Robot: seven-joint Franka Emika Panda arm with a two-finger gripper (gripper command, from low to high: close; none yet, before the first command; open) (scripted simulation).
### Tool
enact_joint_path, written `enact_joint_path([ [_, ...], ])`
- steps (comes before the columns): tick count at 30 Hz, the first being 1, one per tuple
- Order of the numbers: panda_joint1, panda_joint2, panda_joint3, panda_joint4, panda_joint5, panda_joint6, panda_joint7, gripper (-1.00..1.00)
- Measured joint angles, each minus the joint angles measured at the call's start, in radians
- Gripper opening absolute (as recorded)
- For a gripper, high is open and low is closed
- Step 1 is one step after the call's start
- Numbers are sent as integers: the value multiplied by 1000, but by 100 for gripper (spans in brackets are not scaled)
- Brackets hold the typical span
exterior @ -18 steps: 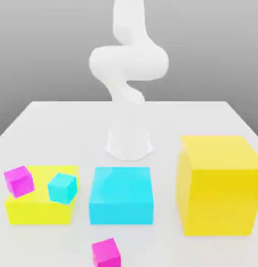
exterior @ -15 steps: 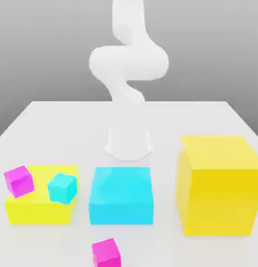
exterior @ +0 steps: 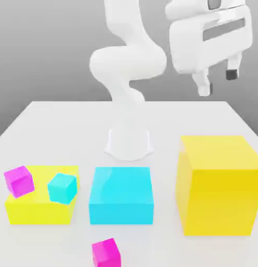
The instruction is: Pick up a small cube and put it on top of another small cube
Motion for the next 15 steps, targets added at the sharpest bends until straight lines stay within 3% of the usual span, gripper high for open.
enact_joint_path([
  [15, 258, 295, 60, -72, 506, -270, -739, 0],
])
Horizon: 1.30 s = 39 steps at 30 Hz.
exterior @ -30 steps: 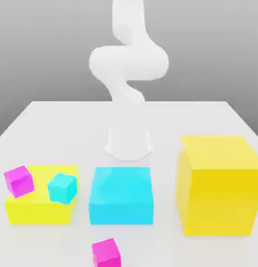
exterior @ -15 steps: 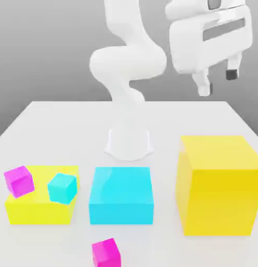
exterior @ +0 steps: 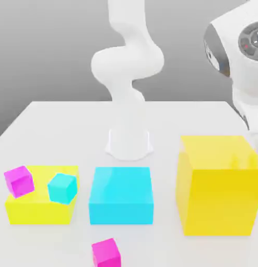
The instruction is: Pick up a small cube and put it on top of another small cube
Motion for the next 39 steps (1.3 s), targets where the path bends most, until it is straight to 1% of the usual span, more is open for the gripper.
enact_joint_path([
  [3, 107, 38, 43, -58, 38, -7, 60, 0],
  [11, 374, 107, 166, -226, 98, 11, 334, 0],
  [14, 454, 122, 217, -284, 116, 21, 440, 0],
  [29, 566, 143, 261, -407, -8, 272, 1061, 0],
  [39, 545, 139, 167, -426, -156, 497, 1508, 0],
])
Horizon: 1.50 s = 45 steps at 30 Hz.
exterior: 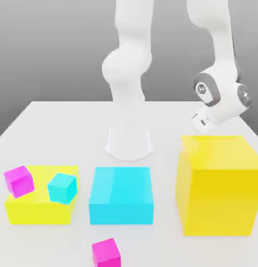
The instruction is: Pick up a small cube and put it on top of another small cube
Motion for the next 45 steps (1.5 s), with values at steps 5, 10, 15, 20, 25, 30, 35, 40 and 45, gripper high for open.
enact_joint_path([
  [5, -14, -9, -55, -7, -81, 110, 227, 0],
  [10, -27, -22, -111, -14, -167, 217, 455, 0],
  [15, -47, -38, -167, -21, -258, 320, 687, 0],
  [20, -81, -57, -209, -28, -358, 421, 924, 0],
  [25, -119, -80, -246, -35, -469, 519, 1168, 0],
  [30, -169, -94, -272, -37, -578, 613, 1401, 0],
  [35, -178, 17, -239, -11, -530, 718, 1393, 0],
  [40, -224, 153, -190, 12, -508, 829, 1373, 0],
  [45, -228, 174, -186, 15, -508, 846, 1371, -100],
])
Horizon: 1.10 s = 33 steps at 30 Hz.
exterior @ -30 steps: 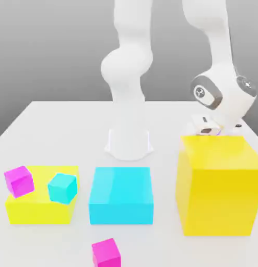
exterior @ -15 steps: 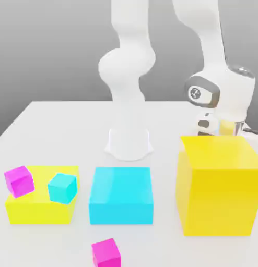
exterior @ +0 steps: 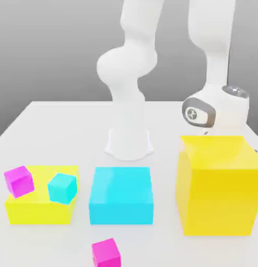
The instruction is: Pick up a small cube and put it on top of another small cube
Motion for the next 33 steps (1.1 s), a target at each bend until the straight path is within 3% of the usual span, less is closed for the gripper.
enact_joint_path([
  [4, 0, -17, 0, -2, -1, -12, 3, -100],
  [14, 19, -257, -32, -35, -80, -214, 37, -100],
  [23, 36, -162, 92, 259, -2, -256, -513, -100],
  [33, -161, -162, -33, 448, -141, -376, -904, -100],
])
